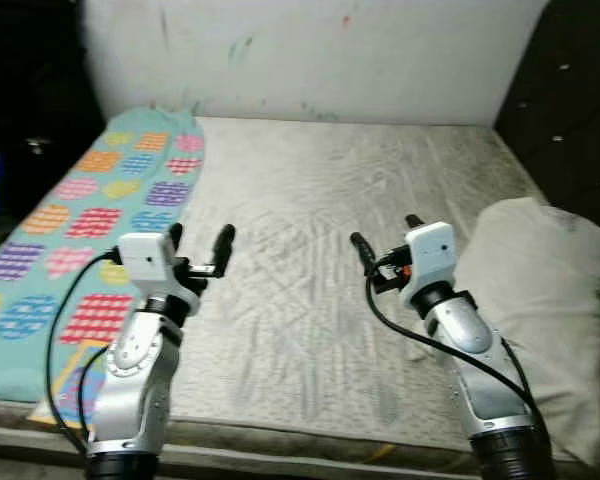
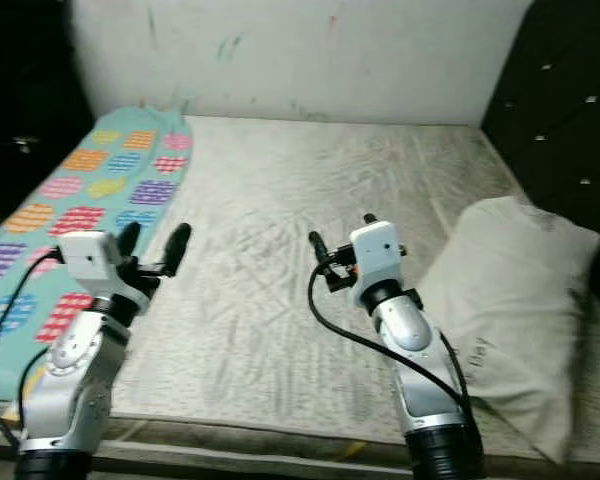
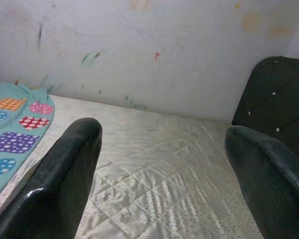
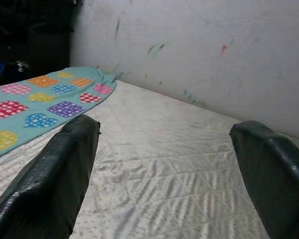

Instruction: Clean up the room

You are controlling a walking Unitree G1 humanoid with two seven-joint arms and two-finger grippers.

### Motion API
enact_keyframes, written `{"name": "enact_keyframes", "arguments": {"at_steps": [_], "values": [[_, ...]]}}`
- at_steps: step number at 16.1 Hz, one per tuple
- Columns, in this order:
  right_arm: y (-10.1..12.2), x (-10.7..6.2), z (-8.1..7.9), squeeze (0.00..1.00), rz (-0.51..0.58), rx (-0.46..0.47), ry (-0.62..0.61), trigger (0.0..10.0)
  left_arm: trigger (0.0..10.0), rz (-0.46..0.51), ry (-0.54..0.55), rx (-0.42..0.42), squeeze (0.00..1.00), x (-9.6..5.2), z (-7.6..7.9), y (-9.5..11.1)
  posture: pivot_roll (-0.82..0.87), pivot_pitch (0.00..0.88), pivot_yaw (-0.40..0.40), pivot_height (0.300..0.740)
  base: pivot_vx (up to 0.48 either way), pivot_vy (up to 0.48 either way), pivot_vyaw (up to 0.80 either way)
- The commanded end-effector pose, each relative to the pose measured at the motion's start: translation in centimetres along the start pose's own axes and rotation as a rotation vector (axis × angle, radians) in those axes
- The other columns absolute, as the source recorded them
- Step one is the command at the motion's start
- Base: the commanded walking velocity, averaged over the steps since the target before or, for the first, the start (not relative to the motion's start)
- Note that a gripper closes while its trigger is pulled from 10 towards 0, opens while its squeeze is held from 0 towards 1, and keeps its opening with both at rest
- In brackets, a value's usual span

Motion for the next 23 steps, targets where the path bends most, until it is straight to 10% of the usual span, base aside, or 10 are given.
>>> {"name": "enact_keyframes", "arguments": {"at_steps": [1,23], "values": [[0.26,0.09,0.29,0.00,0.007,-0.008,-0.003,10.0,10.0,0.000,-0.009,0.002,0.00,0.18,0.35,-0.03,-0.02,0.000,0.014,0.740,0.000,-0.311,0.00],[0.10,0.17,0.35,0.00,0.005,-0.009,-0.005,10.0,10.0,-0.002,0.009,-0.010,0.00,0.42,0.18,-0.33,-0.03,0.000,0.010,0.740,0.000,-0.255,0.00]]}}
Point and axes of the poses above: a point about 5 cm out from each wrist's last joint towards the gripper, its own x axis pointing out of the wrist towards the gripper, its own y axis along the axis of the wrist's last joint, z = x × y, the point moved 6 cm from there along x, pointing out of the wrist towards the gripper, and after that the axes turned 5 degrees about x, right-handed, at the moved point
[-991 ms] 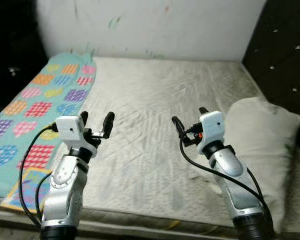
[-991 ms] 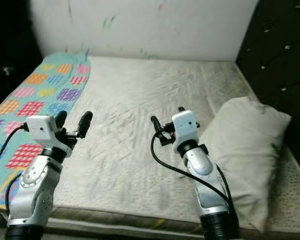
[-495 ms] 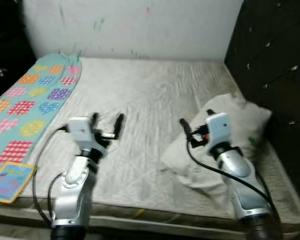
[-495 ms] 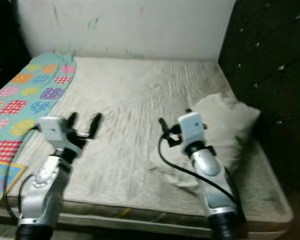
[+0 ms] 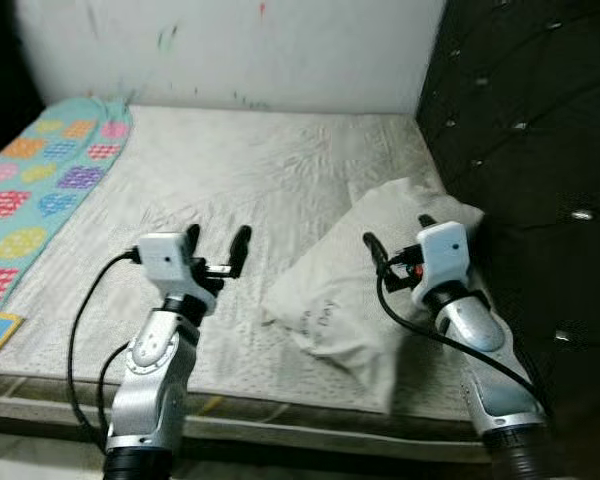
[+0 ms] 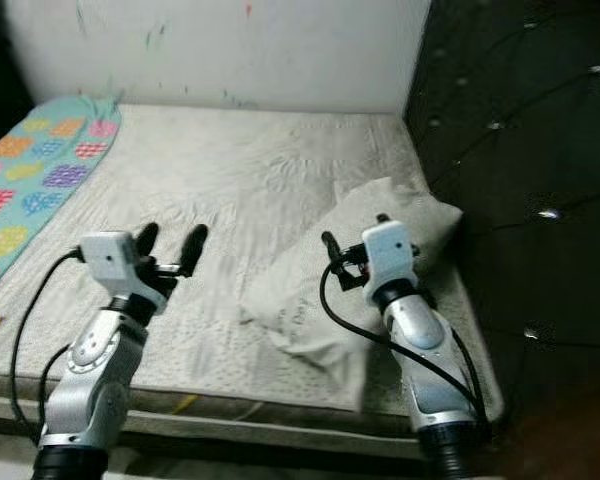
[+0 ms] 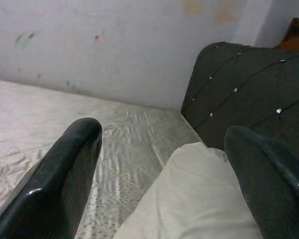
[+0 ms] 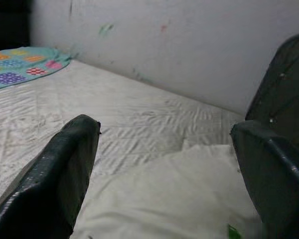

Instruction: Clean up the room

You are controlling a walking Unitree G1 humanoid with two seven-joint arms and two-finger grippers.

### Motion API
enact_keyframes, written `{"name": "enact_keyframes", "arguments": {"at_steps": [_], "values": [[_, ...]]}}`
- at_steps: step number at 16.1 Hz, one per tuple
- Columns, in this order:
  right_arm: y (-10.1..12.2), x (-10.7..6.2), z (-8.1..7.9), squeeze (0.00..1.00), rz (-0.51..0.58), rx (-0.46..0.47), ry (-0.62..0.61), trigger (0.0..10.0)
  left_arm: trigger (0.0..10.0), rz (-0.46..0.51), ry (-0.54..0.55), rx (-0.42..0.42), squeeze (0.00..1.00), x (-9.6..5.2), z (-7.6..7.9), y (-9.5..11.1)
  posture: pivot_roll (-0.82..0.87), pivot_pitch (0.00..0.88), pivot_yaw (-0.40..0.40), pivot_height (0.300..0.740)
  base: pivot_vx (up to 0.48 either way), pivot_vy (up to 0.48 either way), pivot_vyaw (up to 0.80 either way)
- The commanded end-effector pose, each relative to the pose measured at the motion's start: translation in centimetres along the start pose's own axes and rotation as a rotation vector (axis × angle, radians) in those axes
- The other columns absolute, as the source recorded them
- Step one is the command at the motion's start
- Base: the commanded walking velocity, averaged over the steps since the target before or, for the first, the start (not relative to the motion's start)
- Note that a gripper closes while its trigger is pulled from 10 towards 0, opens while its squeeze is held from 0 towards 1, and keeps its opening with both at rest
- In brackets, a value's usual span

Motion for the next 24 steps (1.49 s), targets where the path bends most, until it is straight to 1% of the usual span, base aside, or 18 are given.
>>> {"name": "enact_keyframes", "arguments": {"at_steps": [1,4,7,8,10,11,12,13,14,15,16,17,19,21,22,24], "values": [[0.5,0.3,-0.8,0.00,0.018,0.006,0.022,10.0,10.0,-0.003,0.033,0.011,0.00,-0.2,-1.1,0.2,-0.03,0.000,0.007,0.740,0.000,0.000,0.00],[0.5,0.2,-0.7,0.00,0.019,0.016,0.011,10.0,10.0,-0.006,0.045,0.000,0.00,-0.3,-1.2,0.0,-0.03,0.000,0.003,0.740,0.000,0.000,0.00],[0.1,0.3,0.0,0.00,-0.005,0.026,-0.013,10.0,10.0,-0.008,0.055,-0.010,0.00,0.0,-1.1,-0.2,-0.04,0.000,-0.012,0.740,0.000,0.000,0.00],[0.2,0.5,0.3,0.00,-0.003,0.020,-0.018,10.0,10.0,-0.006,0.065,-0.017,0.00,0.2,-1.1,-0.3,-0.04,0.000,-0.019,0.740,0.000,0.000,-0.80],[-0.4,1.3,0.5,0.00,-0.021,0.004,-0.019,10.0,10.0,-0.018,0.074,-0.027,0.00,0.9,-1.1,-0.9,0.00,0.000,-0.053,0.740,0.000,0.000,-0.80],[-0.3,1.8,0.1,0.00,-0.018,-0.006,-0.004,10.0,10.0,-0.016,0.073,-0.019,0.00,1.2,-1.1,-0.9,0.02,0.000,-0.071,0.740,0.000,0.000,-0.80],[-0.2,2.4,-0.9,0.00,-0.018,-0.013,0.023,10.0,10.0,-0.008,0.076,-0.002,0.00,1.5,-1.2,-0.8,0.01,0.000,-0.083,0.740,0.000,0.000,-0.80],[0.0,2.7,-1.4,0.00,-0.010,-0.016,0.039,10.0,10.0,-0.004,0.076,0.001,0.00,1.6,-1.1,-0.6,0.01,0.000,-0.082,0.740,0.000,0.000,-0.80],[0.4,2.9,-2.2,0.00,0.006,-0.009,0.055,10.0,10.0,0.004,0.078,0.006,0.00,1.5,-1.2,-0.3,0.01,0.000,-0.059,0.740,0.000,0.000,0.00],[0.3,2.9,-2.3,0.00,0.010,-0.006,0.056,10.0,10.0,0.005,0.080,0.010,0.00,1.5,-1.2,-0.3,0.01,0.000,-0.059,0.740,0.000,0.000,0.00],[-0.1,2.6,-2.5,0.00,0.003,0.002,0.054,10.0,10.0,-0.004,0.096,0.018,0.00,1.0,-1.6,-0.6,0.01,0.000,-0.047,0.740,0.000,0.000,0.00],[-1.1,1.7,-2.2,0.00,-0.021,0.024,0.033,10.0,10.0,-0.030,0.141,0.035,0.00,-0.5,-2.9,-1.3,0.02,0.000,-0.034,0.740,0.000,0.000,0.00],[-2.1,0.7,-1.6,0.00,-0.048,0.037,0.007,10.0,10.0,-0.060,0.156,0.009,0.00,-2.0,-3.6,-2.0,0.02,0.000,-0.023,0.740,0.000,0.000,-0.70],[-2.5,-0.1,-1.1,0.00,-0.056,0.040,-0.018,10.0,10.0,-0.090,0.148,0.002,0.00,-2.9,-3.3,-2.8,0.01,0.000,-0.008,0.740,0.000,0.000,-0.80],[-2.7,-0.3,-0.6,0.00,-0.059,0.042,-0.033,10.0,10.0,-0.108,0.120,-0.009,0.00,-3.0,-2.5,-3.3,0.01,0.000,-0.004,0.740,0.000,0.000,-0.80],[-2.6,-0.4,-0.1,0.00,-0.058,0.041,-0.054,10.0,10.0,-0.114,0.096,-0.024,0.00,-3.1,-1.6,-3.4,0.01,0.000,-0.005,0.740,0.000,0.000,-0.80]]}}
Point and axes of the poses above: a point about 5 cm out from each wrist's last joint towards the gripper, its own x axis pointing out of the wrist towards the gripper, its own y axis along the axis of the wrist's last joint, z = x × y, the point moved 6 cm from there along x, pointing out of the wrist towards the gripper, and after that the axes turned 5 degrees about x, right-handed, at the moved point
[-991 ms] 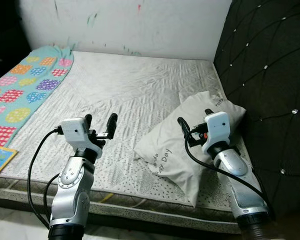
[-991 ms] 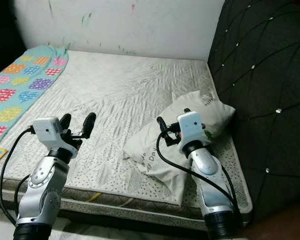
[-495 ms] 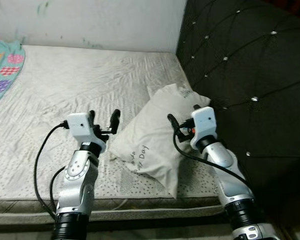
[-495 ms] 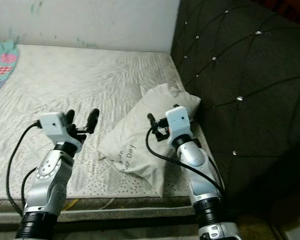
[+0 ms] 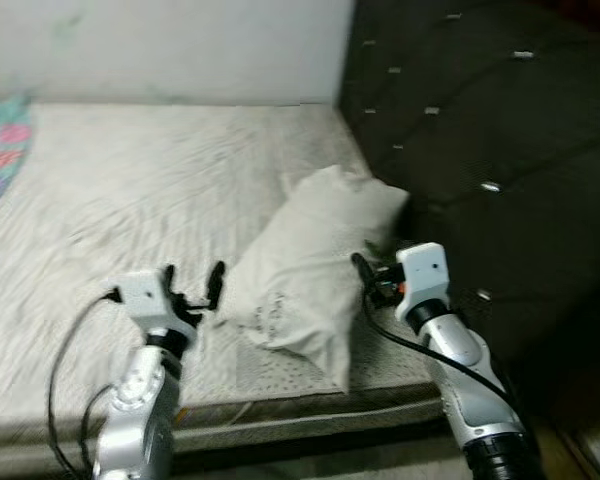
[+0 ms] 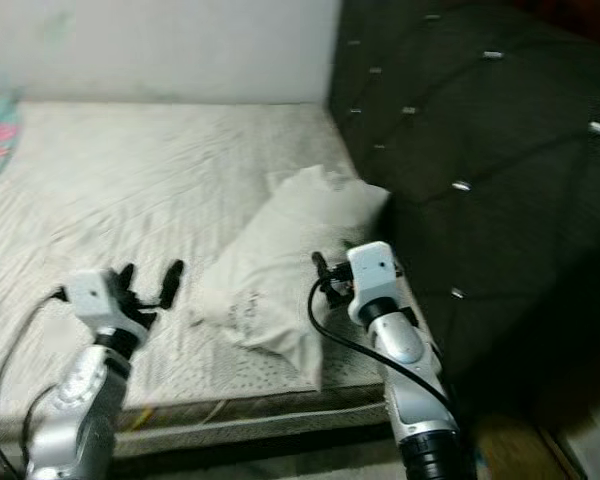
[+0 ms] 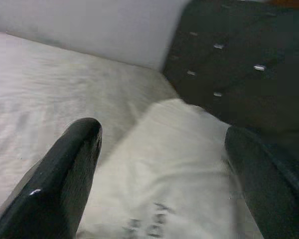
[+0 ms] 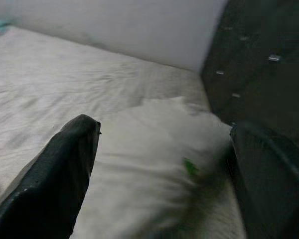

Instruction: Clean up the room

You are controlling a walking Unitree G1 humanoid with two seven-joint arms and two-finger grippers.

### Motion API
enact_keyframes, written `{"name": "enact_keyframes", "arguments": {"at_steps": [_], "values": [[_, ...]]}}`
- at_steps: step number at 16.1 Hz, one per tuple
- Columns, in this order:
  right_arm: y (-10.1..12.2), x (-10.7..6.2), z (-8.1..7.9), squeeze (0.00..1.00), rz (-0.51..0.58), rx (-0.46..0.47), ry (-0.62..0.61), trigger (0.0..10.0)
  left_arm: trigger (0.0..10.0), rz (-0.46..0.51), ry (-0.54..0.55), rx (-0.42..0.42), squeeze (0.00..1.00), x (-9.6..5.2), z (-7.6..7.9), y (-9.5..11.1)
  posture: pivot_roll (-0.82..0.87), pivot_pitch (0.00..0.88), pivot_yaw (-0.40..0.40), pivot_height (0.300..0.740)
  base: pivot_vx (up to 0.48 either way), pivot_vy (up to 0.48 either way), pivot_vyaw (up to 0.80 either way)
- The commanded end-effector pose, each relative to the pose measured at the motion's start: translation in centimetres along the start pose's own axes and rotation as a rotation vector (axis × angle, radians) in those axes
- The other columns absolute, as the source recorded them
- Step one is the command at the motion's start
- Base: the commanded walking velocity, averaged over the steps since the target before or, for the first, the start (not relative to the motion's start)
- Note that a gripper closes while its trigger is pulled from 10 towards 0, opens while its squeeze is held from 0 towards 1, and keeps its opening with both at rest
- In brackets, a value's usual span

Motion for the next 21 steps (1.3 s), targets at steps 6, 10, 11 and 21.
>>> {"name": "enact_keyframes", "arguments": {"at_steps": [6,10,11,21], "values": [[-0.6,-3.7,4.3,0.00,-0.029,0.007,-0.117,10.0,10.0,-0.026,0.204,0.069,0.00,-6.5,-4.9,0.4,0.05,0.007,-0.048,0.740,0.000,0.000,-0.37],[-1.2,-5.6,6.0,0.00,-0.069,-0.007,-0.163,10.0,10.0,-0.076,0.268,0.079,0.00,-9.2,-6.4,-0.5,0.04,0.024,-0.051,0.740,0.000,0.000,0.00],[-1.1,-5.4,5.8,0.00,-0.066,-0.011,-0.156,10.0,10.0,-0.073,0.252,0.075,0.00,-8.8,-6.2,-0.4,0.04,0.025,-0.047,0.740,0.000,0.000,0.00],[0.1,-3.4,4.4,0.00,-0.043,0.014,-0.121,10.0,10.0,-0.039,0.137,0.072,0.00,-6.4,-4.4,1.2,0.04,0.035,-0.034,0.740,0.000,0.000,-0.43]]}}
Point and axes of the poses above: a point about 5 cm out from each wrist's last joint towards the gripper, its own x axis pointing out of the wrist towards the gripper, its own y axis along the axis of the wrist's last joint, z = x × y, the point moved 6 cm from there along x, pointing out of the wrist towards the gripper, and after that the axes turned 5 degrees about x, right-handed, at the moved point
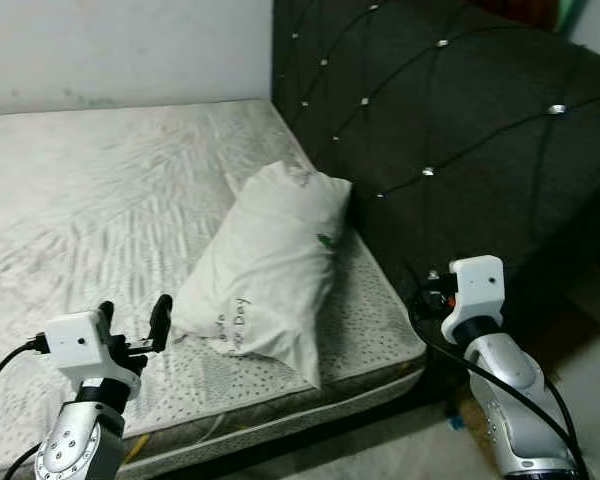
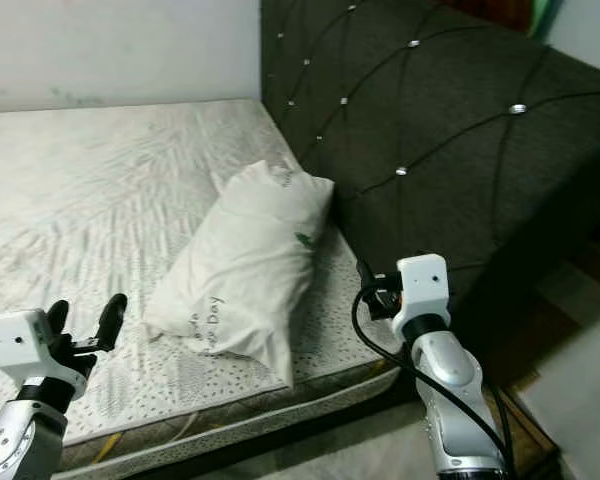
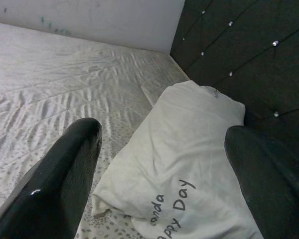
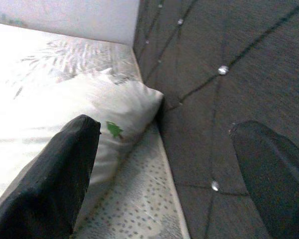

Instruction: Clean up the room

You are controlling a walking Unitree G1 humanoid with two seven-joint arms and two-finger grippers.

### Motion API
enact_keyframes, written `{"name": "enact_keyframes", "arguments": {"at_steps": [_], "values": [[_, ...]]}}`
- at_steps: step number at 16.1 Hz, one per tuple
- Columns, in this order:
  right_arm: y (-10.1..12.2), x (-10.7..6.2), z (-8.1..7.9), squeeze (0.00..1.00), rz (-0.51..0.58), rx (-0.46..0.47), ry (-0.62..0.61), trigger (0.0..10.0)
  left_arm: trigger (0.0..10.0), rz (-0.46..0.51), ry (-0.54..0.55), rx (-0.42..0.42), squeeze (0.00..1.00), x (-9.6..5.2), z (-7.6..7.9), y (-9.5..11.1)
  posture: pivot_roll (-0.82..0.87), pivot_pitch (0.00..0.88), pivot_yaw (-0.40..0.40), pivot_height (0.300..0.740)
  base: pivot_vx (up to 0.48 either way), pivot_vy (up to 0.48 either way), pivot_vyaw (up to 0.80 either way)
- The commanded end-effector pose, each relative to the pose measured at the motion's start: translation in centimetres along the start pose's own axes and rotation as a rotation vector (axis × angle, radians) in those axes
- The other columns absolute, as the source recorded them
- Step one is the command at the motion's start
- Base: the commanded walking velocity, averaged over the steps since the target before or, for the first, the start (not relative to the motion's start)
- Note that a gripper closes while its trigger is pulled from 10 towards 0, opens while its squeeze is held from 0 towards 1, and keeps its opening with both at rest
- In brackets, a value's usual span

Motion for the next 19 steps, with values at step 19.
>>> {"name": "enact_keyframes", "arguments": {"at_steps": [19], "values": [[0.9,1.2,-1.3,0.00,0.026,-0.025,0.064,10.0,10.0,0.034,-0.085,-0.007,0.00,1.1,1.7,1.1,0.04,0.028,-0.034,0.740,0.120,0.000,0.00]]}}
Point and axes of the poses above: a point about 5 cm out from each wrist's last joint towards the gripper, its own x axis pointing out of the wrist towards the gripper, its own y axis along the axis of the wrist's last joint, z = x × y, the point moved 6 cm from there along x, pointing out of the wrist towards the gripper, and after that the axes turned 5 degrees about x, right-handed, at the moved point
